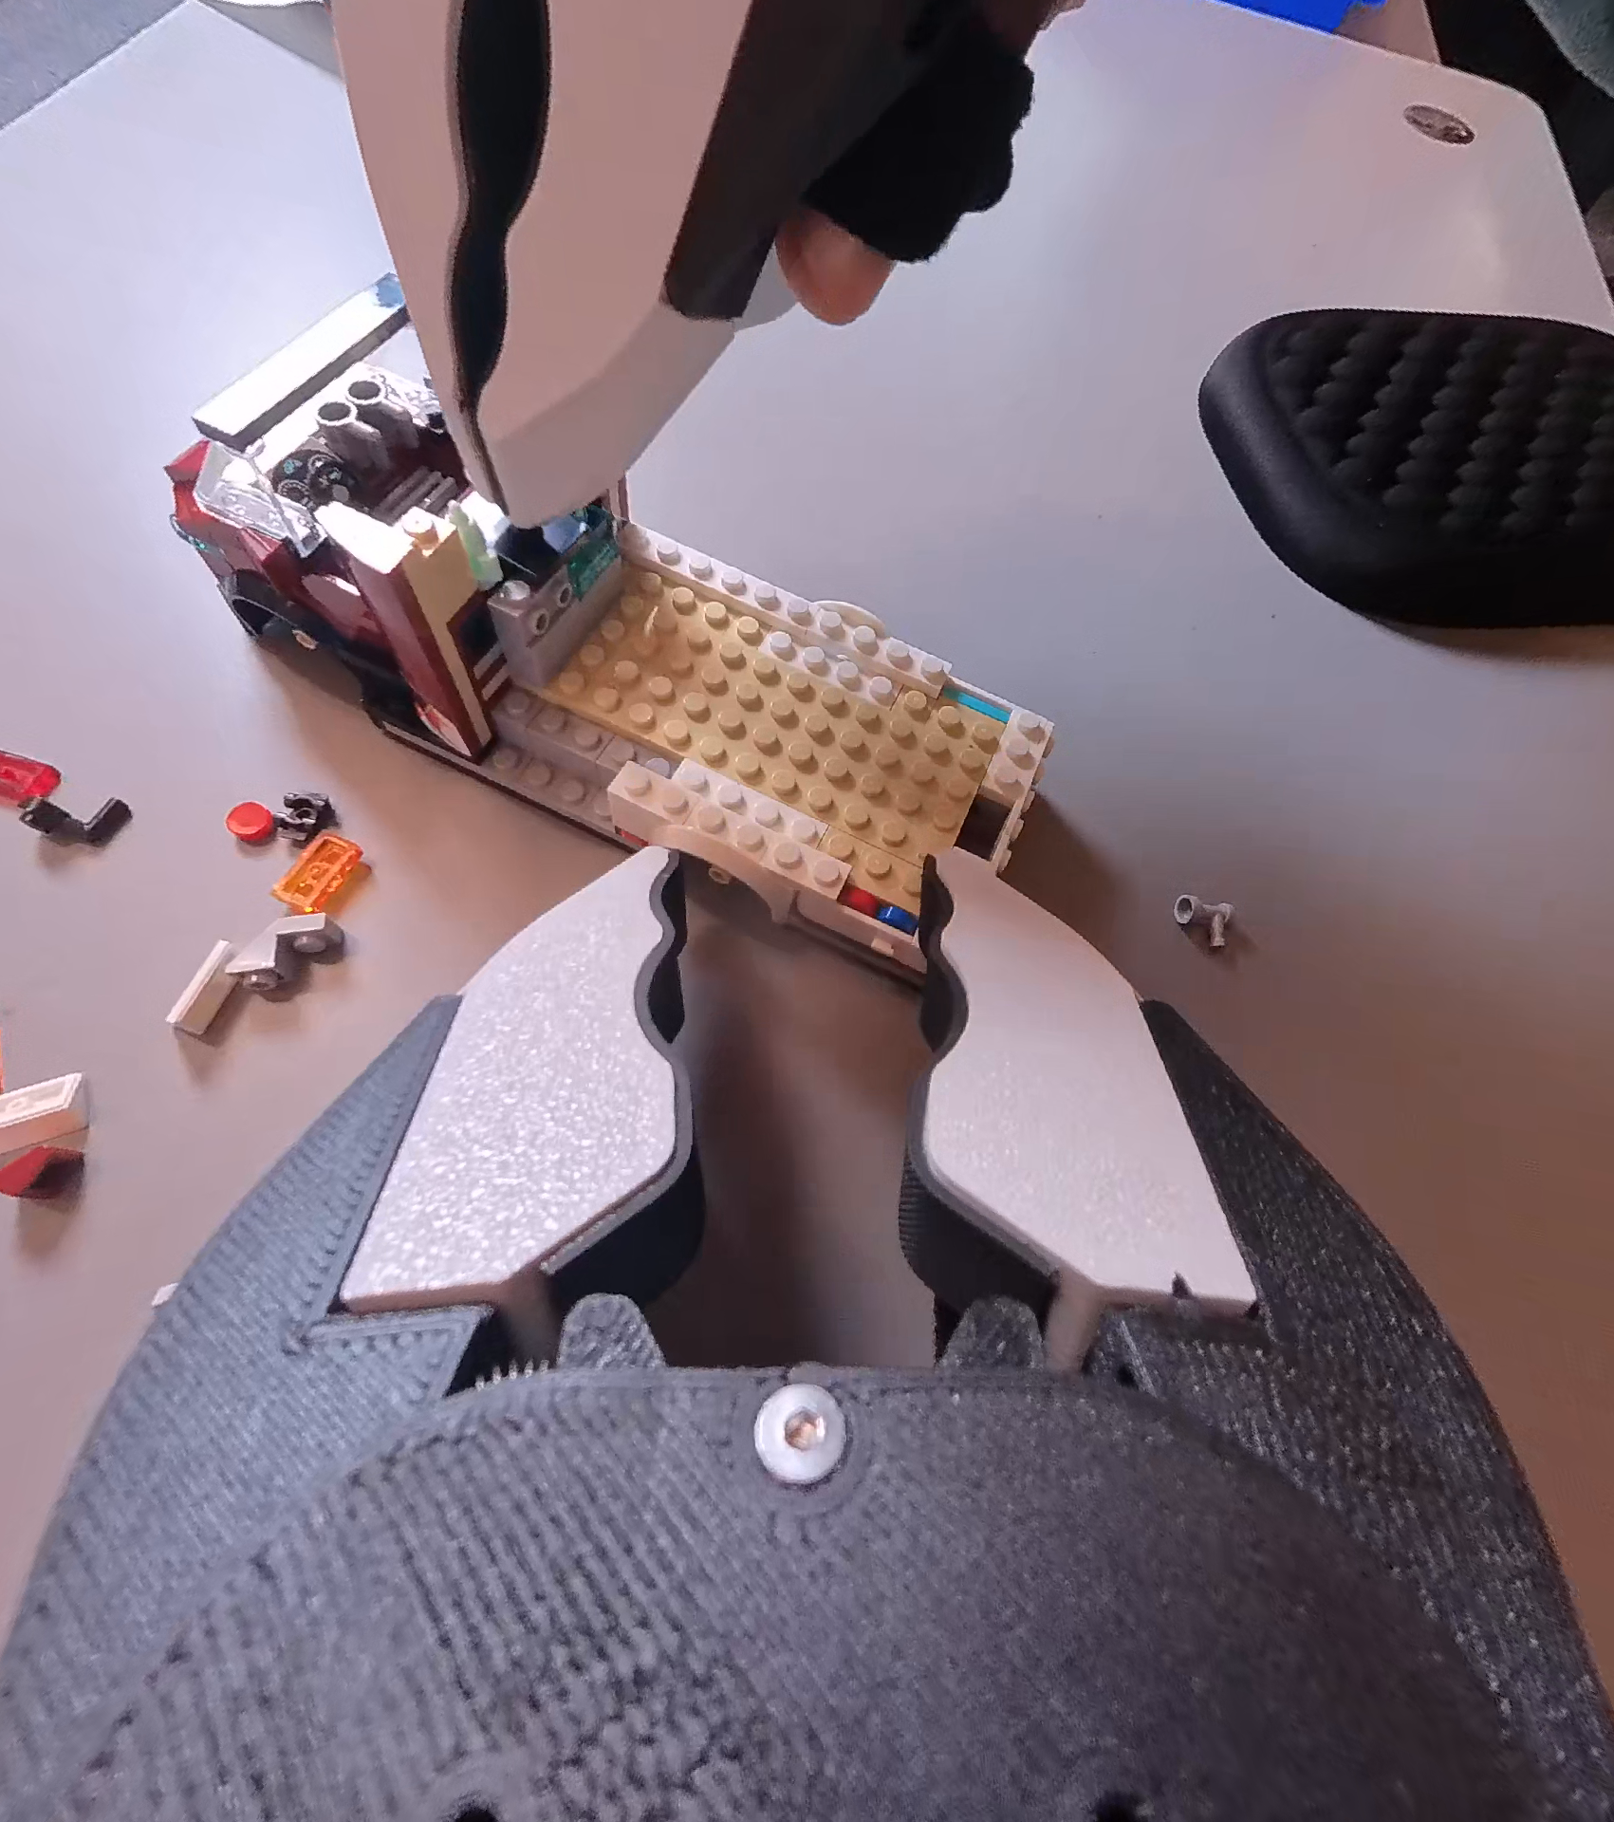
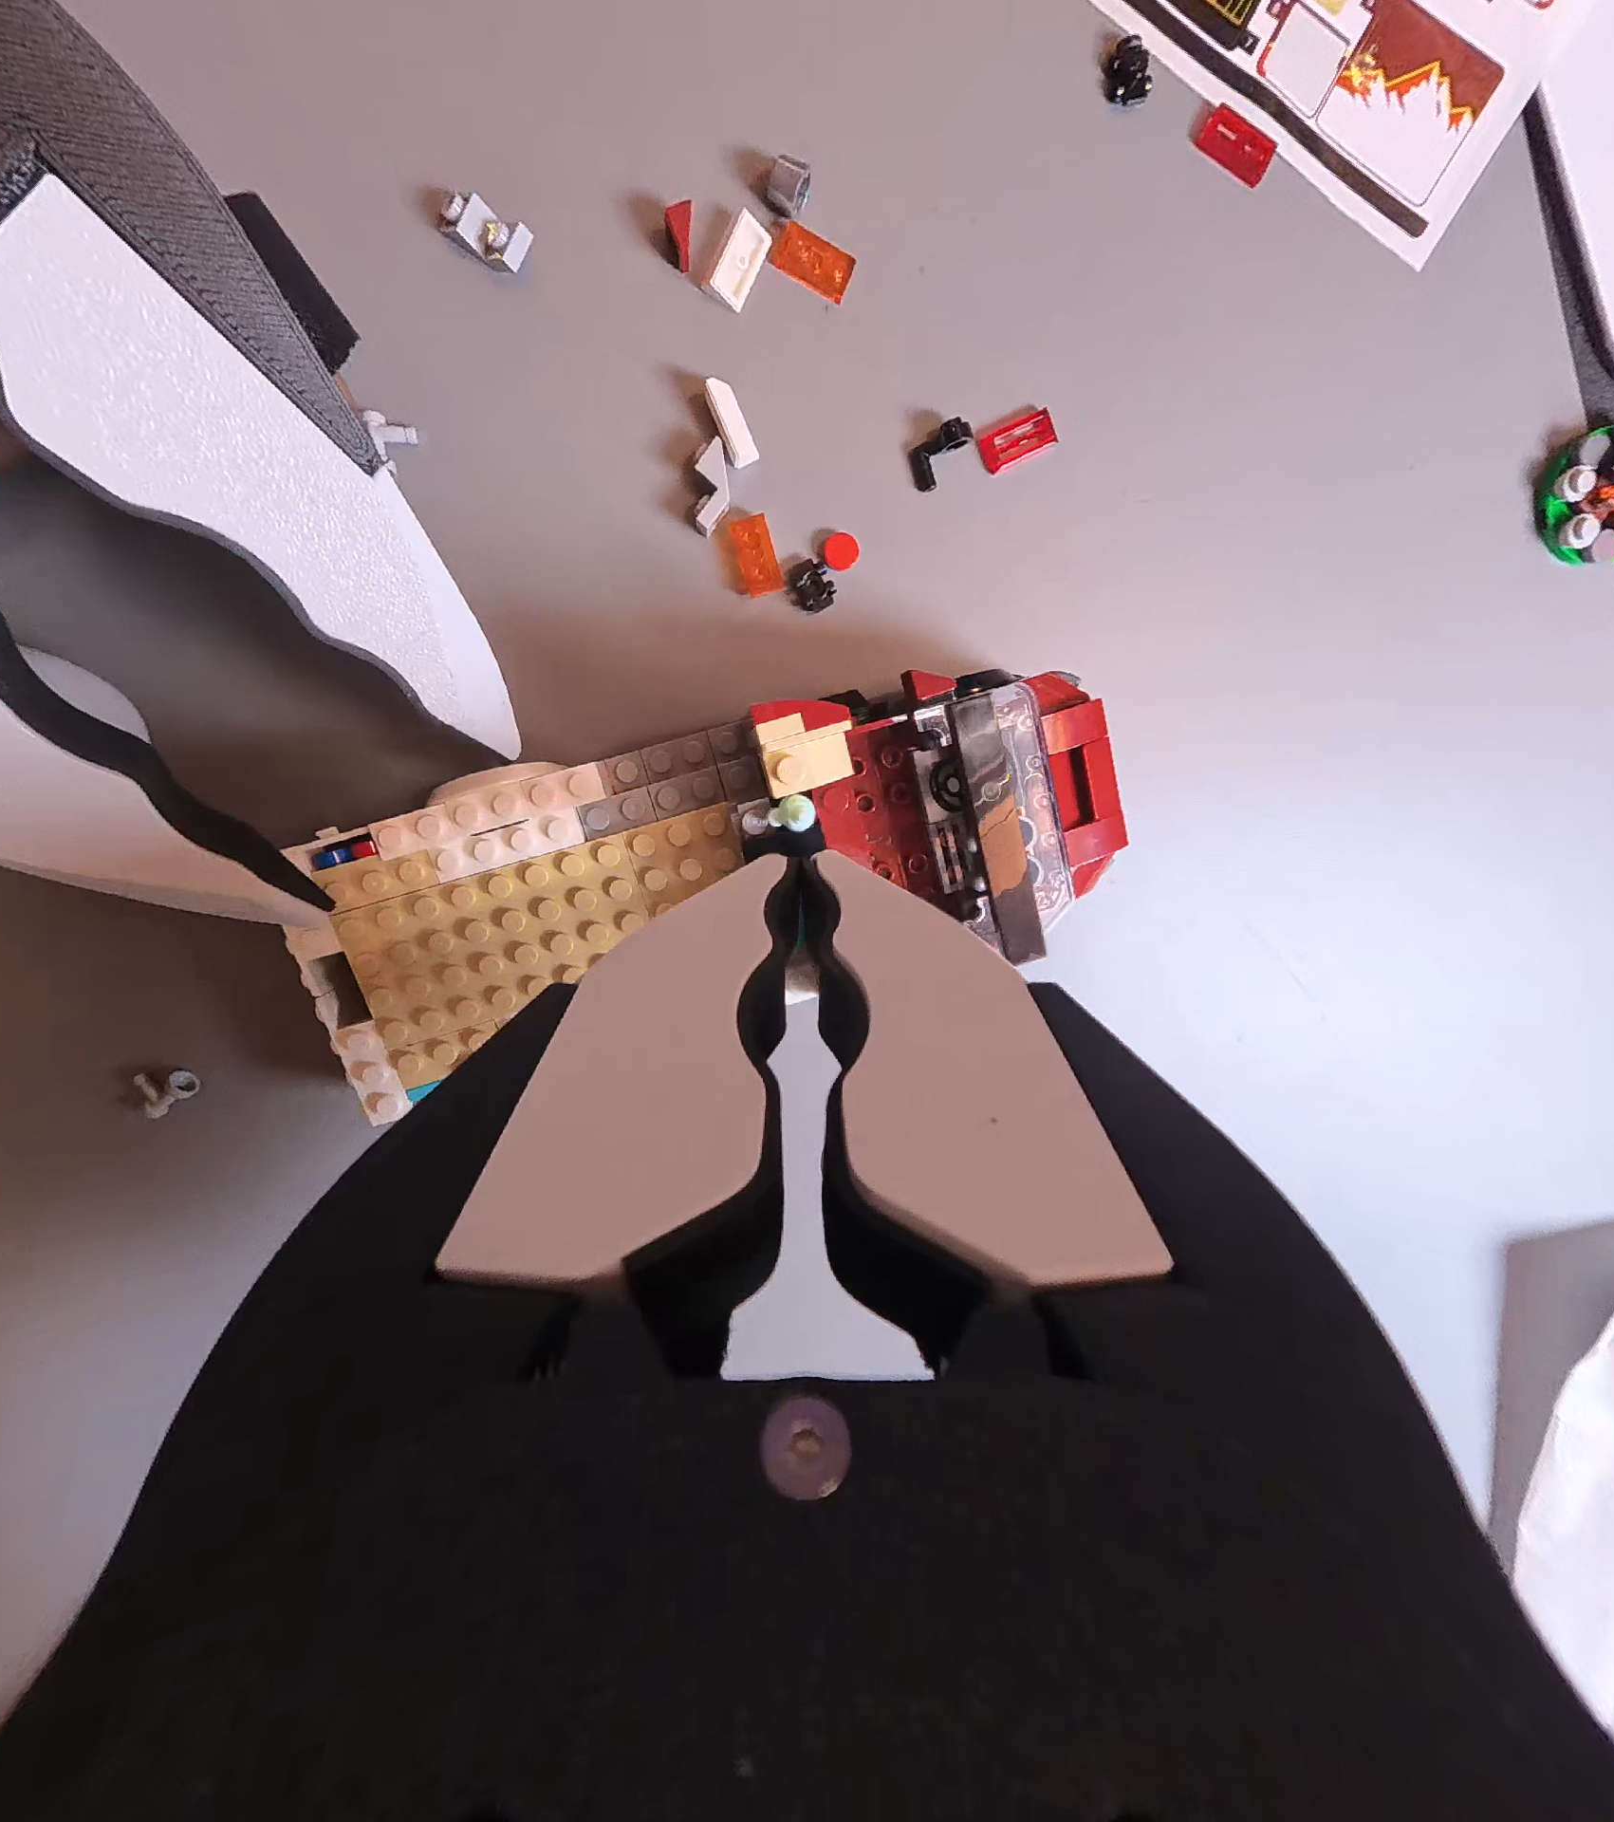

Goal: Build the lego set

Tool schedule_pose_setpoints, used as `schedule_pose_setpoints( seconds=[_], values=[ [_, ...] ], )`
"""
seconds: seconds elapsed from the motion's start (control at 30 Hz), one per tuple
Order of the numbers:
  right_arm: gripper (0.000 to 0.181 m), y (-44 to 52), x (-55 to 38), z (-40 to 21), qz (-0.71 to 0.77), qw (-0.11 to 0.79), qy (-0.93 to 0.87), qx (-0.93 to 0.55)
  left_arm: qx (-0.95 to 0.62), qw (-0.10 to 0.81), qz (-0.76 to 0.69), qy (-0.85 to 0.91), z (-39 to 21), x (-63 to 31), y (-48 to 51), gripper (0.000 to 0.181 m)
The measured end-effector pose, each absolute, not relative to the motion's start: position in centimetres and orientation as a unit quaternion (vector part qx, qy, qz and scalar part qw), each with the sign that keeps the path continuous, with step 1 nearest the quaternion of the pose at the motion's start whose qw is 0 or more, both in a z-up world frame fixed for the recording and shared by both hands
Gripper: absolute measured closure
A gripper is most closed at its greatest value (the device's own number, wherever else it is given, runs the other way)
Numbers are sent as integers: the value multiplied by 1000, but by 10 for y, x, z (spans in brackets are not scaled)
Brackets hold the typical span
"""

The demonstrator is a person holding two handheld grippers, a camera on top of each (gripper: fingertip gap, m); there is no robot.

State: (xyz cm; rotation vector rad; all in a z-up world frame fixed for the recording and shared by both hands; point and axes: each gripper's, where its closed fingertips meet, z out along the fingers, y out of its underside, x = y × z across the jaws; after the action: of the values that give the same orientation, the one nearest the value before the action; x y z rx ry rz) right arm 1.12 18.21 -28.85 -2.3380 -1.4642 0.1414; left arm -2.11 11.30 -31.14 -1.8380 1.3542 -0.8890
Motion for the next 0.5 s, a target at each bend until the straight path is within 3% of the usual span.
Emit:
schedule_pose_setpoints(
  seconds=[0.5],
  values=[
    [181, 182, 10, -290, 56, 134, -564, -813, -706, 336, -343, 521, -312, -21, 113, 135]
  ],
)
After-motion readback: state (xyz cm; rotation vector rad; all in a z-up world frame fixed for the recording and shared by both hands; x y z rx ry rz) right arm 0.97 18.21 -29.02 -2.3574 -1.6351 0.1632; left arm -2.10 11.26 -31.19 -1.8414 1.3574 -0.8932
